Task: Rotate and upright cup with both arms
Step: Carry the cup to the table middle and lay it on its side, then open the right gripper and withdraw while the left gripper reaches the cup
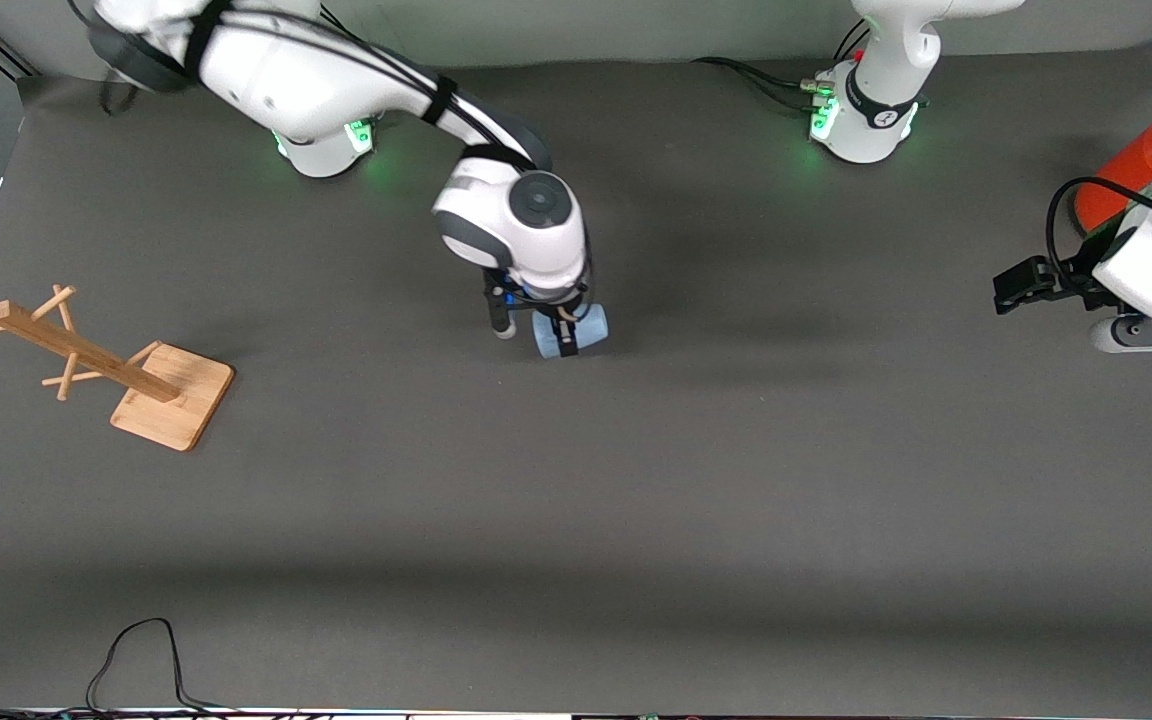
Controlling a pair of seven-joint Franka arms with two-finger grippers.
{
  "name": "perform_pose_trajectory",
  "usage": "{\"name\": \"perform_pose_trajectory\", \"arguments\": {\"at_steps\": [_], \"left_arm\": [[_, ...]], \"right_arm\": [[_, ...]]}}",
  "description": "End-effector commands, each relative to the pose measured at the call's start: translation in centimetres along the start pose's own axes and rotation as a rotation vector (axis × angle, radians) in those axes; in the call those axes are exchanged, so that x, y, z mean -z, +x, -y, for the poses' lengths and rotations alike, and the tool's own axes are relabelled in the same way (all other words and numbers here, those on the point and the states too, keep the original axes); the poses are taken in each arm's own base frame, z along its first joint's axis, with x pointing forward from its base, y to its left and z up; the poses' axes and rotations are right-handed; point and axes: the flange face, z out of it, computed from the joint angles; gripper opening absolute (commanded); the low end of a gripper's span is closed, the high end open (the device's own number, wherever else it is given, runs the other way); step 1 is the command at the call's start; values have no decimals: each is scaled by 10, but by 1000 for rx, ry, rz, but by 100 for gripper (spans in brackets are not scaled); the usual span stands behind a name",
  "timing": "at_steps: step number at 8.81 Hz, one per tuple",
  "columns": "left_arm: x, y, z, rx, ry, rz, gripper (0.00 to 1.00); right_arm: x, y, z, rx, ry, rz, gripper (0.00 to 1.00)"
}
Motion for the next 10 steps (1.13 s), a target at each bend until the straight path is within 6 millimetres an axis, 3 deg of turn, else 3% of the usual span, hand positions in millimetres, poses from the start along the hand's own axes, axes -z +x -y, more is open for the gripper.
{"name": "perform_pose_trajectory", "arguments": {"at_steps": [1,2,4,6,8,9,10], "left_arm": [[10,-7,-11,-16,14,-10,100],[12,-8,-14,-20,15,-15,100],[17,-3,-16,-29,13,-26,100],[14,-5,-35,-64,17,-4,100],[8,-16,-82,-119,32,38,100],[-9,-13,-108,-97,38,67,100],[-32,-7,-147,-86,38,92,100]], "right_arm": [[-4,-22,1,-30,47,-19,100],[8,-16,12,-34,57,-33,100],[68,-5,25,140,117,-29,100],[134,39,45,296,96,10,100],[187,121,76,439,69,46,100],[215,173,87,518,56,80,100],[237,221,92,591,45,106,100]]}}
